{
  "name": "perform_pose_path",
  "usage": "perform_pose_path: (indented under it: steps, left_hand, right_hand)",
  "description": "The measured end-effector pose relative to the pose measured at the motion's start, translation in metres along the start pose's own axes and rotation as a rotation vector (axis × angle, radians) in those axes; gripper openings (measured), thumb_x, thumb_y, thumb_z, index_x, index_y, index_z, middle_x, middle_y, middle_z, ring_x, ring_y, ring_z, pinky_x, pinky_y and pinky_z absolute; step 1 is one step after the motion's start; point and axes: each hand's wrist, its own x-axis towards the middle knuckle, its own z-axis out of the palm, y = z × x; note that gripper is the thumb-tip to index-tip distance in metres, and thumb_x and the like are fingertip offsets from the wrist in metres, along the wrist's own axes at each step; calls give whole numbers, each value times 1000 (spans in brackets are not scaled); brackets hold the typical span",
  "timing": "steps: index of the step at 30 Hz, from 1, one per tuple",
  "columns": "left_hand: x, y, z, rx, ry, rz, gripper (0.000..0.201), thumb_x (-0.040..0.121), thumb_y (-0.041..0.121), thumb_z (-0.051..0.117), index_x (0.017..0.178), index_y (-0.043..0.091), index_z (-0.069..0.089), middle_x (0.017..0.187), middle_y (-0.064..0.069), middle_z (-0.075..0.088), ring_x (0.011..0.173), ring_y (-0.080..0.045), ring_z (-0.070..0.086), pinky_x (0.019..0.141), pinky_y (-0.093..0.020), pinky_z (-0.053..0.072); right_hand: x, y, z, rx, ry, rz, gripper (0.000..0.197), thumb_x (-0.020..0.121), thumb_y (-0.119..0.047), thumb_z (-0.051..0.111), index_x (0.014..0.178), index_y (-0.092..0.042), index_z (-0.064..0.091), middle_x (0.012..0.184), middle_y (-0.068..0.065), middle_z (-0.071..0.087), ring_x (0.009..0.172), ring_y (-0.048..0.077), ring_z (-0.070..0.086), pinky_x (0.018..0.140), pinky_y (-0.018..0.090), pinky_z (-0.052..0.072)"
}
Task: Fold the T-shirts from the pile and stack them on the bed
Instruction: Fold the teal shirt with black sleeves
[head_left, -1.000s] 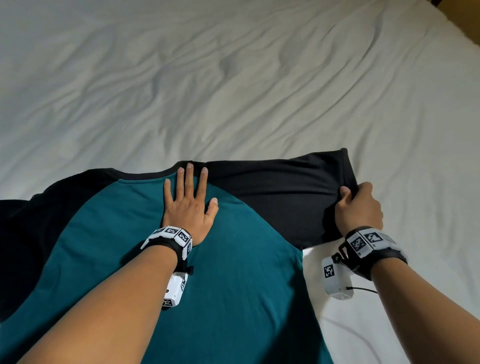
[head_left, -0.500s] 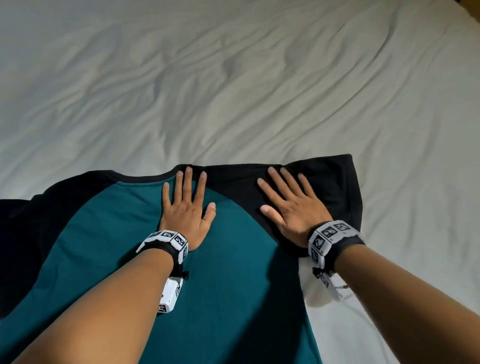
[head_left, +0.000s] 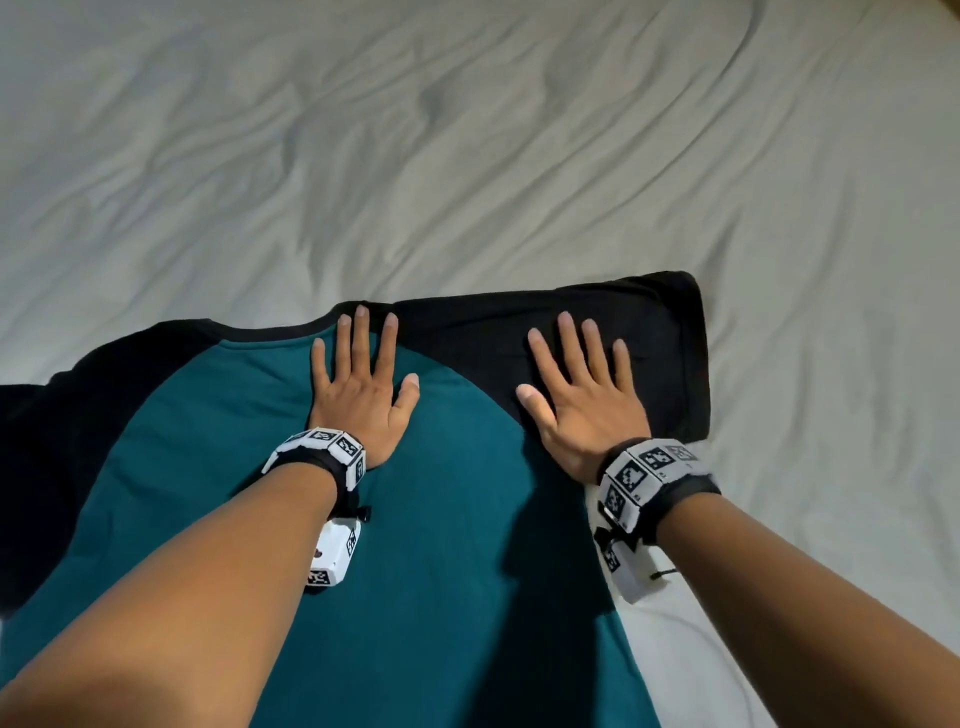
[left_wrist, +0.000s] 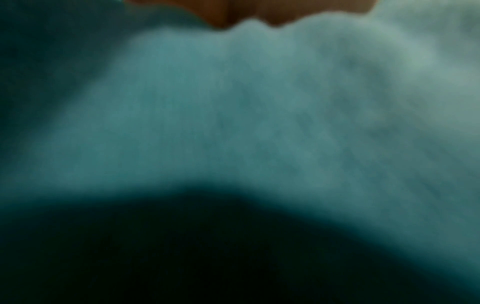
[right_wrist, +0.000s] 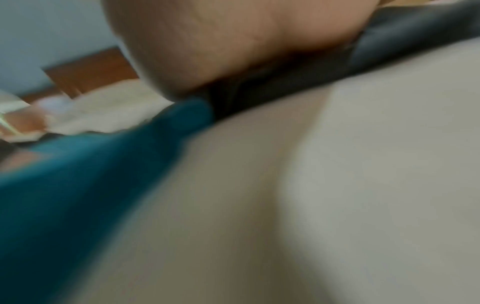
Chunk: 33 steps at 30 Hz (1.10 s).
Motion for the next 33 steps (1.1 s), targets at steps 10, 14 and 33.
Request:
perform_pose_path:
  steps: [10,14,33]
  left_hand:
    - [2,8,-50,-33,-241,-5,76,104,57,23,160,27,-19,168,-9,-22,155,-29,-20,122,-61,-7]
    - [-38,-12,-86,-154,19,-32,60,104,46,38,160,27,25,168,-10,13,153,-33,11,118,-61,15]
    - [-163,-364,-71,-671,47,-927,53,94,56,57,122,11,52,118,-10,65,104,-37,63,93,-48,52]
  right_hand:
    - [-19,-31,-12,23,50,162,75,100,-63,-1,162,-20,-7,167,7,-22,152,24,-25,123,48,-15]
    - [-27,-123,1,109,92,3,75,100,-58,5,162,-15,2,168,8,-16,153,24,-24,124,45,-14]
    - [-15,-390,119,53,104,-45,81,101,-66,7,162,-13,-1,169,9,-11,155,27,-17,123,55,-12]
